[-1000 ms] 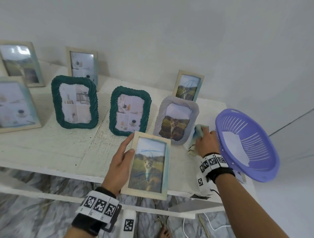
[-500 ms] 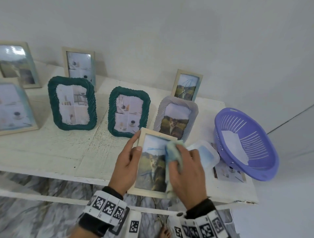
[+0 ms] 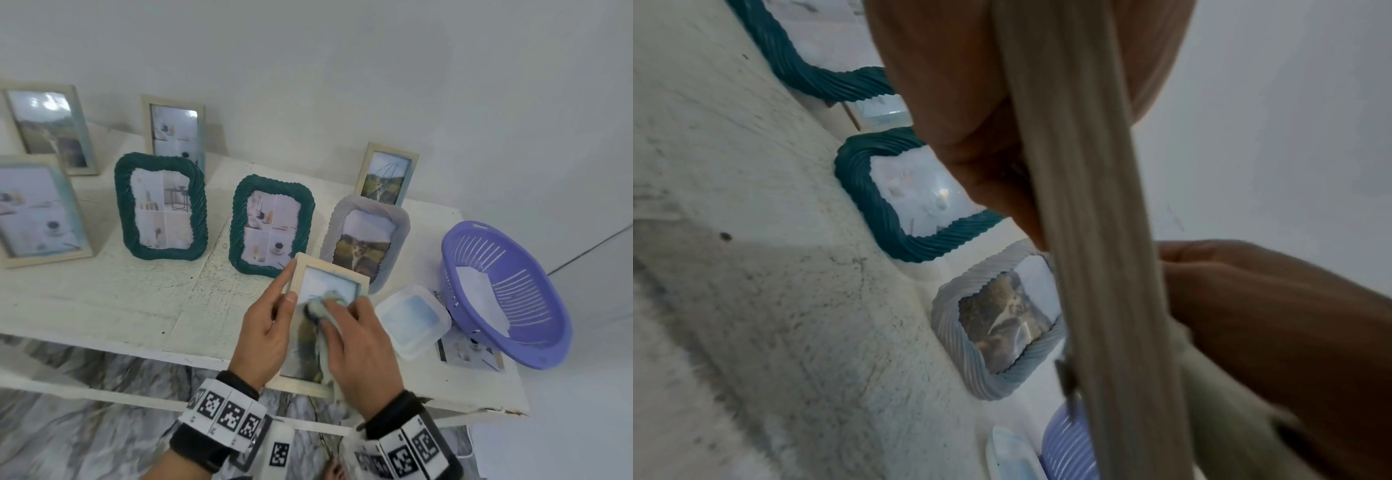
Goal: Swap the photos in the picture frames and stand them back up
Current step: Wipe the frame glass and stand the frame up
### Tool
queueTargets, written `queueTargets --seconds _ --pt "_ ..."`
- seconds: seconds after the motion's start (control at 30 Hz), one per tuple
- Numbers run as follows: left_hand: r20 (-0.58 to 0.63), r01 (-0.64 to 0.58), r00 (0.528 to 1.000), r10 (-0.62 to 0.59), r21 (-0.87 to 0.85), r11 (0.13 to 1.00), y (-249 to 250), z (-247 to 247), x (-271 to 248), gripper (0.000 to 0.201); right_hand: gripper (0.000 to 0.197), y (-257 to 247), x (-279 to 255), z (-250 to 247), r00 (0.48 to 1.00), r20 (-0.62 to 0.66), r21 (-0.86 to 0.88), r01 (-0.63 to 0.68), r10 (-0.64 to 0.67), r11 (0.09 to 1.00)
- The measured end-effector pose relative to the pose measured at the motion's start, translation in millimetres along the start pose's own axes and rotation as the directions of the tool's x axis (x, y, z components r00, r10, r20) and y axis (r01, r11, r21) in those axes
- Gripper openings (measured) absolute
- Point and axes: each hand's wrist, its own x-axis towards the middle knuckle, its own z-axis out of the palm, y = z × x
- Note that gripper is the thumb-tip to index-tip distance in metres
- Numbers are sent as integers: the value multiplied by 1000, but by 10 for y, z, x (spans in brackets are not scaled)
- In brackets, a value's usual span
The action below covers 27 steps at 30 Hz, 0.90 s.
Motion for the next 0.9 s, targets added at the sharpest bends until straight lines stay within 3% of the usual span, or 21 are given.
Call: queueTargets --seconds 0.07,0.13,0.3,0.47,0.53,0.63,0.7,0.8,0.9 --pt "-25 -12 1000 12 12 1000 35 32 -14 45 25 24 123 -20 992 -102 -36 -83 79 996" --pt "-38 -33 999 33 13 999 81 37 1 46 23 -37 195 -35 990 -126 -18 -71 68 997" --pt "10 1 1000 0 -50 999 106 -45 69 44 31 -167 28 -133 979 144 15 146 -146 989" --pt "-4 -41 999 41 -54 998 227 35 77 46 26 -67 321 -219 998 -55 -96 21 -26 995" --pt "2 -32 999 32 -61 998 213 9 86 46 29 -137 314 -220 996 21 -62 86 -85 994" --pt "17 -25 1000 26 -72 997 183 -56 57 47 35 -170 147 -293 948 242 -32 223 -209 974" --pt "5 -35 999 35 -35 999 191 -61 24 46 35 -77 191 -356 952 235 -119 228 -196 966" --pt "-8 -16 1000 16 -4 1000 206 -29 13 46 31 0 341 -378 992 88 -212 112 -96 971" --pt "-27 -13 1000 12 -54 998 238 -44 4 46 31 -162 201 -315 965 205 -118 193 -167 974"
